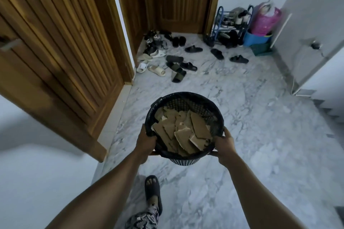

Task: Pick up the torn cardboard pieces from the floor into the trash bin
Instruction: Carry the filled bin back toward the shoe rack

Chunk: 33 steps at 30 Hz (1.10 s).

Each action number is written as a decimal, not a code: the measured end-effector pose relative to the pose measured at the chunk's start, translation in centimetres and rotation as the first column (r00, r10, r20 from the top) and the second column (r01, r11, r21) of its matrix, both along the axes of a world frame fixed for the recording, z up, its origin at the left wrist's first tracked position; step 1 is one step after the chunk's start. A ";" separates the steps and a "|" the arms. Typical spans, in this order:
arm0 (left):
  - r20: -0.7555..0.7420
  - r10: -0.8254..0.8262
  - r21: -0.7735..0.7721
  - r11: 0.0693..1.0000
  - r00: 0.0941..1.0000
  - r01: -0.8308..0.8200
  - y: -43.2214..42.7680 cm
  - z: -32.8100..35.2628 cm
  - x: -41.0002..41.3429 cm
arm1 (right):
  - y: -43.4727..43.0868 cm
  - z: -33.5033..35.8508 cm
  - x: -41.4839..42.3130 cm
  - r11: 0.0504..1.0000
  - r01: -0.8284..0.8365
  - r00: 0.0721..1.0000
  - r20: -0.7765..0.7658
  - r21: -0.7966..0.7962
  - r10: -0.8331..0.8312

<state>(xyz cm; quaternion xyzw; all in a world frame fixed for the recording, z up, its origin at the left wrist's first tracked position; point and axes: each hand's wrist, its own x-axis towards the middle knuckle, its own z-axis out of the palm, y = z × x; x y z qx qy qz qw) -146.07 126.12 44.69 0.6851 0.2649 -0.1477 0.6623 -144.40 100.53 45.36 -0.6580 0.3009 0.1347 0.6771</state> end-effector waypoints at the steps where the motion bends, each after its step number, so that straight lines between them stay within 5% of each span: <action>1: 0.004 -0.027 -0.013 1.000 1.000 0.027 0.2 0.1 1.7 | -0.1 0.1 1.4 1.000 0.004 1.000 0.001 -0.007 -0.004; 20: 0.186 -0.314 -0.028 0.946 0.931 0.324 -3.7 5.1 36.4 | -3.2 3.7 27.7 0.960 0.278 0.961 0.025 -0.028 -0.277; 33: 0.192 -0.374 -0.024 0.922 0.907 0.386 -20.3 5.0 60.3 | -19.2 1.3 50.1 0.943 0.332 0.943 -0.011 -0.025 -0.333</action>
